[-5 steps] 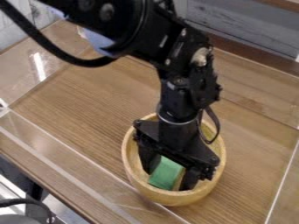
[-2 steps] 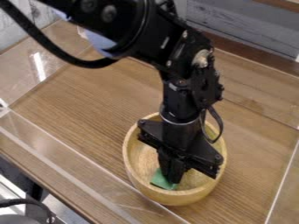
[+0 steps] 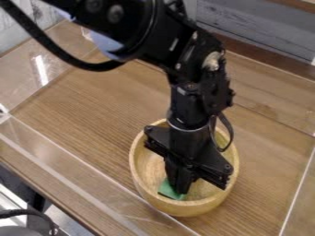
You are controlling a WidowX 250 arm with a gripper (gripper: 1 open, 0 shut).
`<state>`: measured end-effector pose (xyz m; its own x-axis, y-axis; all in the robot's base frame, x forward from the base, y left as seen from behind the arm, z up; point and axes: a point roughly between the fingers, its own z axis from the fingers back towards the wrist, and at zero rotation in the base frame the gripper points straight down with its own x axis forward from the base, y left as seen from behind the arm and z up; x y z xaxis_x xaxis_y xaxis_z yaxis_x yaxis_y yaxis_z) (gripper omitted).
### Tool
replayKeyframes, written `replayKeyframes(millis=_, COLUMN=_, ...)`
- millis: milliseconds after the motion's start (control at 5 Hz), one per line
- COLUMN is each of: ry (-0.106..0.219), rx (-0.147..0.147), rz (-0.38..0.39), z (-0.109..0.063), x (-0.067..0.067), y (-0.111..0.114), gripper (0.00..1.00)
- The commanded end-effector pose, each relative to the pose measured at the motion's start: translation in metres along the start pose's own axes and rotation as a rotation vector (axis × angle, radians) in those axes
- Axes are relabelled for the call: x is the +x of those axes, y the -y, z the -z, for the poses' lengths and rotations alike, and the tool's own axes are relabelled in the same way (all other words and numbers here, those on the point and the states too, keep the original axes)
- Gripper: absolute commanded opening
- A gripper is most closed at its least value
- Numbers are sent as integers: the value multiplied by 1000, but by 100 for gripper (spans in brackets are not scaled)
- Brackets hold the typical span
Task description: Remove the green block from inside the brown bowl and put it on the table
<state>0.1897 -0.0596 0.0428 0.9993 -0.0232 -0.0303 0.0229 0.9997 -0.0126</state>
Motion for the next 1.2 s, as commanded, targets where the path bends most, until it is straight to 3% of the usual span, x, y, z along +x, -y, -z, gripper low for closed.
replayKeyframes(millis=0, ry=33, rx=-6, rz=0, z=-10, x=7, y=-2, gripper=0)
replayKeyframes(millis=1000, ry=40, rx=-9, rz=23, z=-17, x=10, y=-8, gripper=0)
